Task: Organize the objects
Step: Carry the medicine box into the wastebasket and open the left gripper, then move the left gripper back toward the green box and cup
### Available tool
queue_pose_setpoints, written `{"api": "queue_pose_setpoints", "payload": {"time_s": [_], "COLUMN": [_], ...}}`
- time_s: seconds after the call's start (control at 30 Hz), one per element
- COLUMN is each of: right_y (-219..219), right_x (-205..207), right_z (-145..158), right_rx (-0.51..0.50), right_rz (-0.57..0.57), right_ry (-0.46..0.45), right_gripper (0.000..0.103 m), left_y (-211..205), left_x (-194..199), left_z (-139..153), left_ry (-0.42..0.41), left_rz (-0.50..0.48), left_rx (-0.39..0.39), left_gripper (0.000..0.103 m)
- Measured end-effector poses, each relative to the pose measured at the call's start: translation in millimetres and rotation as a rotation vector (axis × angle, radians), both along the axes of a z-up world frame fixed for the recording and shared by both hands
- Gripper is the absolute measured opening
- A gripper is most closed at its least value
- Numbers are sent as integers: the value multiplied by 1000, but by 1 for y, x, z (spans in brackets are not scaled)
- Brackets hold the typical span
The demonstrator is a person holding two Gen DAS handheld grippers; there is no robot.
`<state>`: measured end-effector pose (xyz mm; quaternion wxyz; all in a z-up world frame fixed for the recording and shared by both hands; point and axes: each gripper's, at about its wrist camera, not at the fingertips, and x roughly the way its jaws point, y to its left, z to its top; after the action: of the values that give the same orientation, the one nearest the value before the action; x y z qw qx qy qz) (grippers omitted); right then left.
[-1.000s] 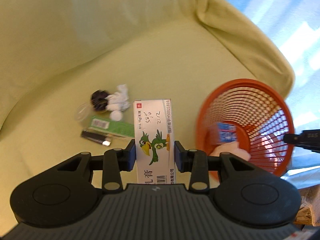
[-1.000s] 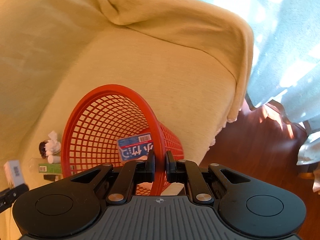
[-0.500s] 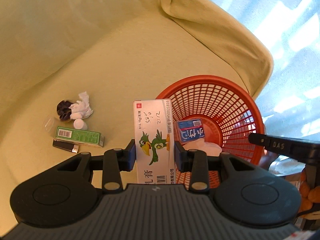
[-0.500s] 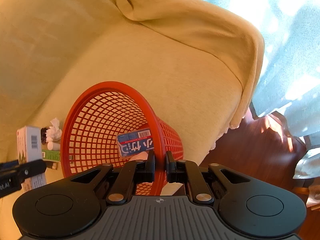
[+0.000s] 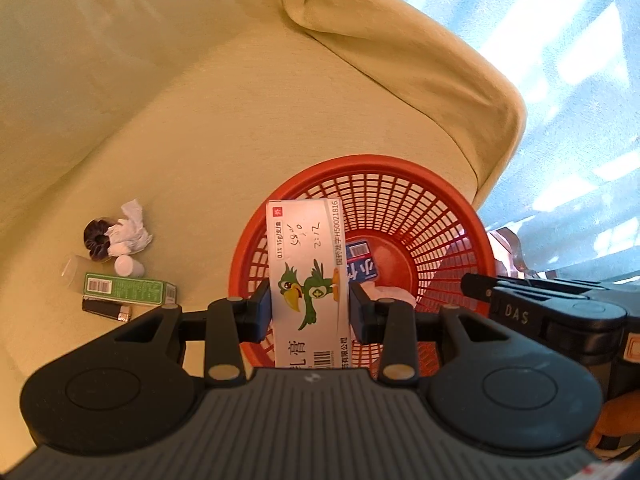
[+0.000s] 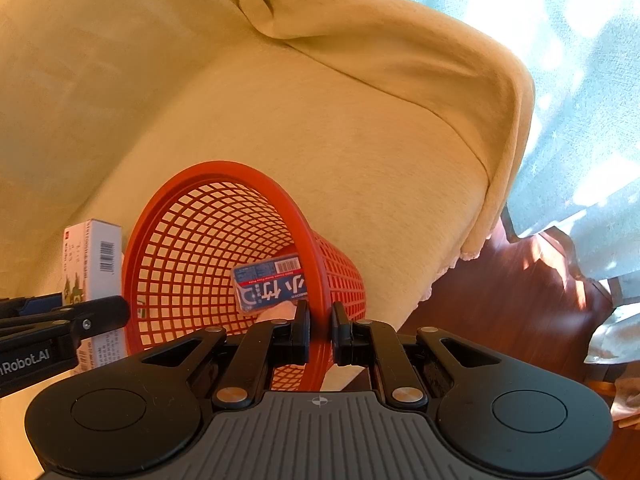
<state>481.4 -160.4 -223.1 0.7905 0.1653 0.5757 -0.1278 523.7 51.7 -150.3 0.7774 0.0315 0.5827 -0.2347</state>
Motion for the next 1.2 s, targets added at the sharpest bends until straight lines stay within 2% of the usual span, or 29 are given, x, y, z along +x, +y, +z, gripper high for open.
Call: {"api": "queue_pose_setpoints", "payload": {"time_s": [0.13, 0.23, 0.33, 0.53, 0.7, 1.0, 1.2], "right_y": [0, 1, 0, -1, -5, -10, -9], "right_x": [0, 0, 0, 1, 1, 2, 2], "right_z": [0, 0, 0, -1, -2, -3, -5], "right_rx": [1, 2, 5, 5, 17, 18, 6], "right_rz": [-1, -1, -3, -17, -42, -77, -105], "right_ry": [0, 1, 2, 7, 15, 31, 49], "right_gripper": [7, 7, 7, 6, 6, 6, 6], "left_y": [-8, -12, -13, -1, 37, 137, 181], "left_x": [1, 1, 2, 2, 1, 1, 15], "left_z": [0, 3, 4, 2, -8, -47, -63], "left_ry": [-5, -13, -17, -23, -23, -3, -60], "left_rz": [-17, -27, -29, -12, 41, 169, 184], "left_rx": [-6, -14, -12, 12, 58, 195, 263], "left_gripper": [33, 40, 40, 43, 44, 44, 43]}}
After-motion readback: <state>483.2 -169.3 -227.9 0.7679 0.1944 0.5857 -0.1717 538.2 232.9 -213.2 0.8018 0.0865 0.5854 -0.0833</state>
